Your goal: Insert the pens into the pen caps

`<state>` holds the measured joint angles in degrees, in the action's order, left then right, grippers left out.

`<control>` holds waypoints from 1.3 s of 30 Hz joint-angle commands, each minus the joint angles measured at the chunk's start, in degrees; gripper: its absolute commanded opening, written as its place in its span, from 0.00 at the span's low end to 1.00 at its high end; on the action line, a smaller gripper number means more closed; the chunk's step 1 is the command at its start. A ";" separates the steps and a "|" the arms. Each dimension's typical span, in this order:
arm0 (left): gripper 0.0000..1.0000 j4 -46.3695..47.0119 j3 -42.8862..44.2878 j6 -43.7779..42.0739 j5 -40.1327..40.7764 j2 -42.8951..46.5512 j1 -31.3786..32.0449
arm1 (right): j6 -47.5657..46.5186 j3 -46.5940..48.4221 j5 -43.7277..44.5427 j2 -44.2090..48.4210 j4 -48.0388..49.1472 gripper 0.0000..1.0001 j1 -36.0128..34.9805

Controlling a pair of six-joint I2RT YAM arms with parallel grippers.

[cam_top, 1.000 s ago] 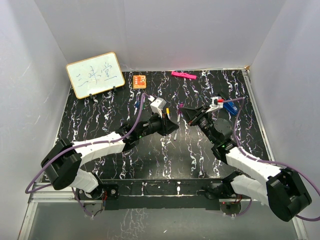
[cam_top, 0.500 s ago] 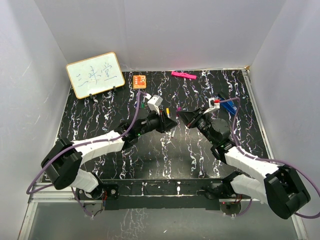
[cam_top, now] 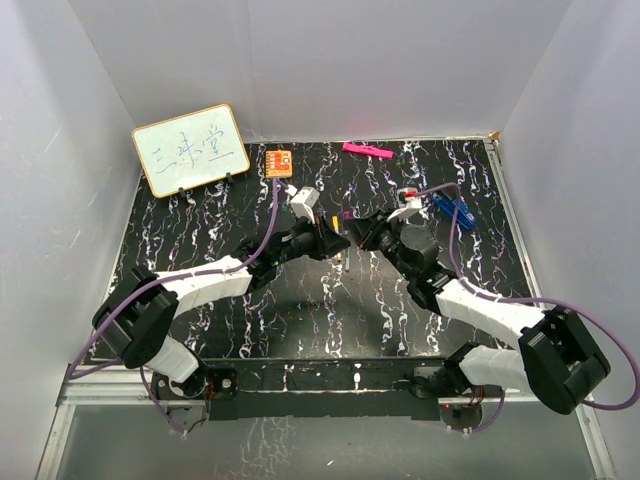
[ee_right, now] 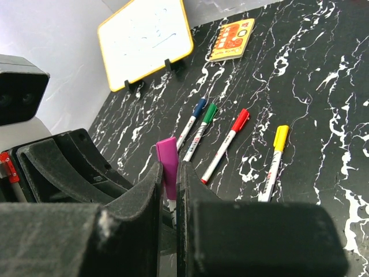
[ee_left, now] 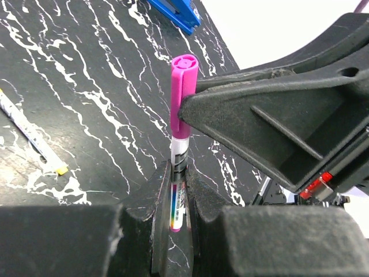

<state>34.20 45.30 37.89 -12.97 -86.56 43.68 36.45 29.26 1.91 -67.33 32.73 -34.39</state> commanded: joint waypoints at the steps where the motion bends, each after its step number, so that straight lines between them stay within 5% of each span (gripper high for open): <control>1: 0.00 9.95 2.97 -2.24 7.10 2.70 -3.50 | -0.68 2.38 -3.36 -2.47 -10.26 0.00 -6.60; 18: 0.00 8.28 3.63 -6.07 9.94 6.06 -7.38 | 0.33 5.05 0.46 -9.05 -15.69 0.00 -10.96; 25: 0.00 5.08 2.57 -4.35 5.97 5.77 -7.43 | -1.82 9.30 8.76 -9.61 -17.19 0.00 -10.96; 29: 0.00 0.98 0.71 -3.52 3.18 5.94 -7.34 | -4.91 14.25 13.33 -8.85 -17.37 0.28 -10.96; 39: 0.00 -13.68 -0.40 -4.12 3.56 3.41 -7.38 | -12.80 16.58 29.02 5.51 -11.59 0.43 -10.90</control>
<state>26.61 44.03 34.33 -10.87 -83.05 36.23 28.03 44.47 22.90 -69.82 16.40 -45.32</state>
